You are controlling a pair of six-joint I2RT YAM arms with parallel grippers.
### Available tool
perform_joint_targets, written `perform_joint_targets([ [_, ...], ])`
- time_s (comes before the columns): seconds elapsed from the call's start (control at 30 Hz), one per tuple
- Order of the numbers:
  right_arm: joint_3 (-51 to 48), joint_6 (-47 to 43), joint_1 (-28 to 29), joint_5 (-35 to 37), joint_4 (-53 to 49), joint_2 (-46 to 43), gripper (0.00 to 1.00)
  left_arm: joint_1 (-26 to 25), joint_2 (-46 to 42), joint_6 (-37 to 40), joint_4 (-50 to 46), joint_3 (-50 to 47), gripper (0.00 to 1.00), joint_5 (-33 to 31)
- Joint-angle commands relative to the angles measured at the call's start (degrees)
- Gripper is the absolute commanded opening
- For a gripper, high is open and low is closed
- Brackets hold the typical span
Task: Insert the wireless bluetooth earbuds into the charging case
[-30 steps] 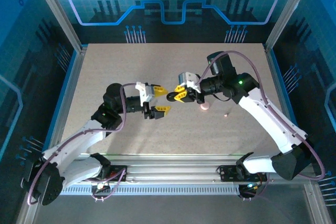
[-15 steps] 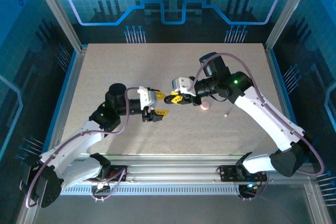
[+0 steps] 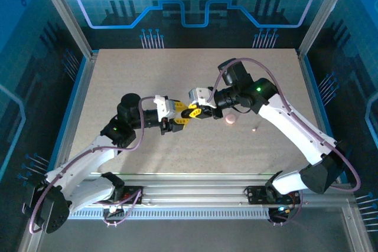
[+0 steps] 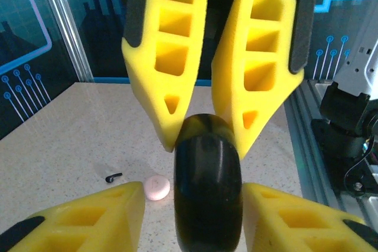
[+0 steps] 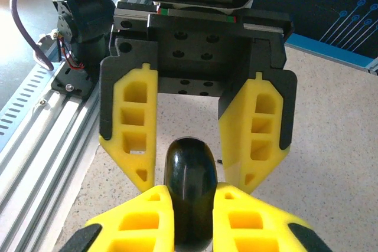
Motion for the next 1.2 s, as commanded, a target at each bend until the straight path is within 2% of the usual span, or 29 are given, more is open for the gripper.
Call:
perform_joint_targets([
  [0.0, 1.8, -0.2, 0.6, -2.2, -1.1, 0.4, 0.16, 0.1, 0.1, -0.1, 1.9, -0.3, 0.43, -0.5],
  [0.23, 1.5, 0.3, 0.6, -2.5, -0.6, 0.2, 0.16, 0.1, 0.1, -0.1, 1.9, -0.4, 0.26, 0.2],
  [0.33, 1.3, 1.9, 0.6, -1.6, 0.6, 0.0, 0.18, 0.1, 0.1, -0.2, 1.7, -0.1, 0.22, 0.3],
  [0.37, 1.1, 3.8, 0.6, -0.4, 1.6, -0.2, 0.25, 0.0, 0.0, -0.3, 1.6, 0.0, 0.22, 0.3],
  [0.4, 0.7, 6.1, 0.6, 1.0, 2.6, -0.6, 0.4, 0.0, 0.0, -0.4, 1.3, 0.1, 0.22, 0.3],
  [0.43, -0.2, 8.0, 0.6, 1.9, 3.7, -1.3, 0.5, 0.0, 0.0, -0.3, 1.0, 0.2, 0.22, 0.2],
  [0.5, -3.3, 9.7, 0.6, 2.4, 6.6, -3.5, 0.56, 0.0, -0.1, -0.4, 0.8, 0.2, 0.21, 0.2],
  [0.67, -9.1, 12.8, 0.8, 1.3, 13.2, -7.1, 0.57, 0.0, 0.0, -0.3, 0.5, 0.3, 0.21, 0.7],
  [1.07, -5.8, 11.2, 1.0, -0.2, 11.0, -4.0, 0.55, 0.0, -0.8, -0.3, 0.2, 0.3, 0.21, 1.1],
  [1.17, -5.2, 10.9, 0.9, -0.3, 10.9, -3.5, 0.51, 0.1, -0.8, -0.1, 0.0, 0.3, 0.21, 1.1],
])
